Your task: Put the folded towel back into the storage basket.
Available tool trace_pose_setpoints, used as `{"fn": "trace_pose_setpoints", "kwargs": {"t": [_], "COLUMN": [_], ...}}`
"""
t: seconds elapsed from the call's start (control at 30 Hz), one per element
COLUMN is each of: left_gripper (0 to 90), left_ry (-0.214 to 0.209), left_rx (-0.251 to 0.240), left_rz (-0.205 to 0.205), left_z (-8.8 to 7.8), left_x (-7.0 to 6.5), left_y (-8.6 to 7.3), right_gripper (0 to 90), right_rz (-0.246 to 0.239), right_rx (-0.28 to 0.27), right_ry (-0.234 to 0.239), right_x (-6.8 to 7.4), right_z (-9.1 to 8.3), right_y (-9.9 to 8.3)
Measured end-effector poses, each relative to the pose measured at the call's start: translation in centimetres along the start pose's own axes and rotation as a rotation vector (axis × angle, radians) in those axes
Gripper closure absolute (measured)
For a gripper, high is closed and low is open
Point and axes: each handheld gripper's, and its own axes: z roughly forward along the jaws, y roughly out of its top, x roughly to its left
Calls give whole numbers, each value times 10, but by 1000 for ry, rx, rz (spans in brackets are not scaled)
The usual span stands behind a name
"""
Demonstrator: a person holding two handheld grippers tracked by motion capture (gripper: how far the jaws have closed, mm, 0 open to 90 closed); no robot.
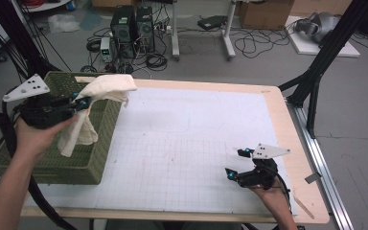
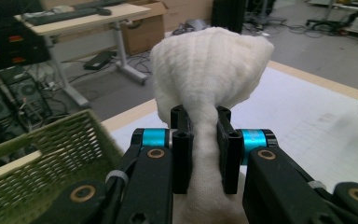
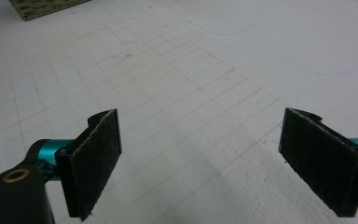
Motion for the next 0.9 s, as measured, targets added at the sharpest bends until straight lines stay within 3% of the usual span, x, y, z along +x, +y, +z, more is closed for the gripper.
{"fn": "trace_pose_setpoints", "kwargs": {"t": [0.6,0.9], "left_gripper": [796,796], "left_ry": [240,318], "left_rx": [35,62], "left_rz": [-115,-152], "left_z": [-18,-18], "left_x": [33,40], "left_y": [-45,-60], "right_gripper": [124,124], "right_rz": [3,4], "right_rx": [14,16], "right_ry": [9,10], "right_x": [0,0], "right_z": [2,3], "right_y": [-1,-1]}}
